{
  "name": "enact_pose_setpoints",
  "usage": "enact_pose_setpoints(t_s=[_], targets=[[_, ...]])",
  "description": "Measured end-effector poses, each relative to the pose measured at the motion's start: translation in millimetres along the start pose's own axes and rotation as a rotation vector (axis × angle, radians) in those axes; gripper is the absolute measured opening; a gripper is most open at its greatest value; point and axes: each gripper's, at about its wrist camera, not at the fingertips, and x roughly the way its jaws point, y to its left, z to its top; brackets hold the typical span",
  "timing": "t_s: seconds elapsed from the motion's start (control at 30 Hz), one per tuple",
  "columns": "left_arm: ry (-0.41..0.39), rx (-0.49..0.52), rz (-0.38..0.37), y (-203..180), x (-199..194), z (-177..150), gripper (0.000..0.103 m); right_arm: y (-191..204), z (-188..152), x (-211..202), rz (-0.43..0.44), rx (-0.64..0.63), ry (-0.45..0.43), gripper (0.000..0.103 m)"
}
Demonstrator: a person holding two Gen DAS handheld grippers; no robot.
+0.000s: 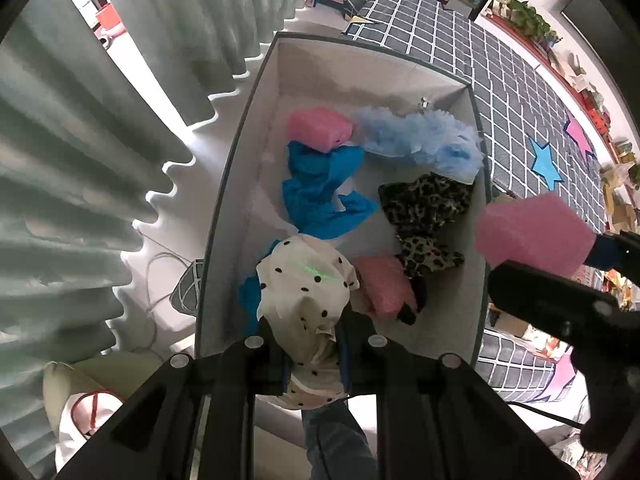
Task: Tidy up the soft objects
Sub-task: 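Carry the polka-dot scrunchie and pink sponge in both grippers over the white box, then open both grippers to drop the scrunchie and pink sponge into the box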
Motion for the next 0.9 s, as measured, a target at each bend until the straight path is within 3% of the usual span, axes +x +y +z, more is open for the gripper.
enact_pose_setpoints(t_s=[0.57, 0.67, 0.73, 0.8, 0.9], targets=[[0.029, 0.000, 0.009, 2, 17, 3, 0.022, 7, 14, 20, 0.011, -0.022, 0.041, 0.074], [0.029, -0.004, -0.001, 3, 17, 3, 0.037, 6, 14, 20, 0.022, -0.023, 0.042, 0.075], [0.015, -0.008, -0.002, 3, 16, 3, 0.061, 6, 14, 21, 0.035, -0.020, 0.046, 0.076], [0.005, -0.021, -0.008, 6, 14, 4, 0.078, 5, 14, 21, 0.034, -0.017, 0.047, 0.086], [0.007, -0.022, -0.018, 6, 13, 4, 0.082, 2, 14, 19, 0.024, -0.014, 0.037, 0.100]])
